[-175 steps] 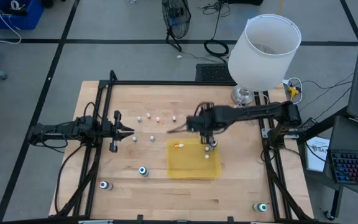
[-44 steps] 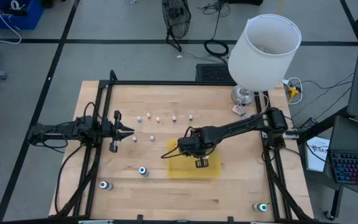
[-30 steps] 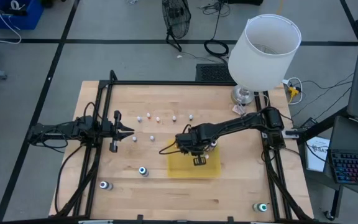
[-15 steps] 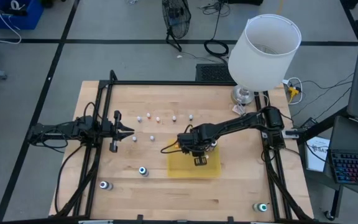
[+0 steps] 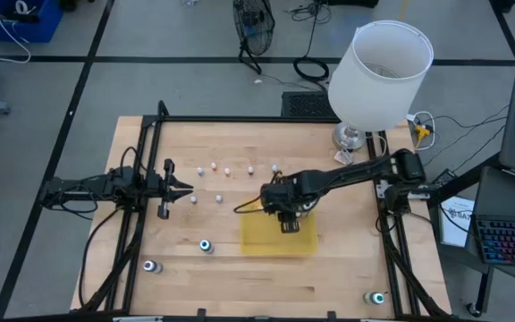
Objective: Pick & Place food coloring
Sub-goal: Put the small black food coloring bottle into the yellow bin
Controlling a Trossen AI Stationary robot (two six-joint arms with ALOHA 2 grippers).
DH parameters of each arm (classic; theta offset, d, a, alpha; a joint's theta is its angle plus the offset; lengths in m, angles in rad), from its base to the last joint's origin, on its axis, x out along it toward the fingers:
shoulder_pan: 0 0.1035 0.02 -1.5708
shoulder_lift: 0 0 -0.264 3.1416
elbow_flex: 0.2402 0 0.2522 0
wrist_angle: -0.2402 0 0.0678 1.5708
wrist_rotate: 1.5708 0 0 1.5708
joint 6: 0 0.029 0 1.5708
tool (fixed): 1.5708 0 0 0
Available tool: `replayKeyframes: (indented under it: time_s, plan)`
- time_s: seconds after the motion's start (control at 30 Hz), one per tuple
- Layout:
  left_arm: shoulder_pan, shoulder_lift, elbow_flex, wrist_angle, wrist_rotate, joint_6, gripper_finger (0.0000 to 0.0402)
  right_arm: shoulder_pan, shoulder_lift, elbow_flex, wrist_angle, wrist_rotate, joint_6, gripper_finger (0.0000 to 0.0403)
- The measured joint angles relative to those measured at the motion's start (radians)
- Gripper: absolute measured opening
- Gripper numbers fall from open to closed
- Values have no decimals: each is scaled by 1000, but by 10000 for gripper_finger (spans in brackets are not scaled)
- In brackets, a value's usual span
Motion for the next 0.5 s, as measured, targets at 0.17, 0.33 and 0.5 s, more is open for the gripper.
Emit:
replayKeyframes:
  time_s: [0.17,0.33,0.5]
  plan:
    - [0,0,0,0,0,0,51,-55,-110,0,43,166,-5,157]
    - [0,0,0,0,0,0,51,-161,-197,2,105,172,-31,157]
    - [0,0,0,0,0,0,51,-264,-185,60,110,172,-67,158]
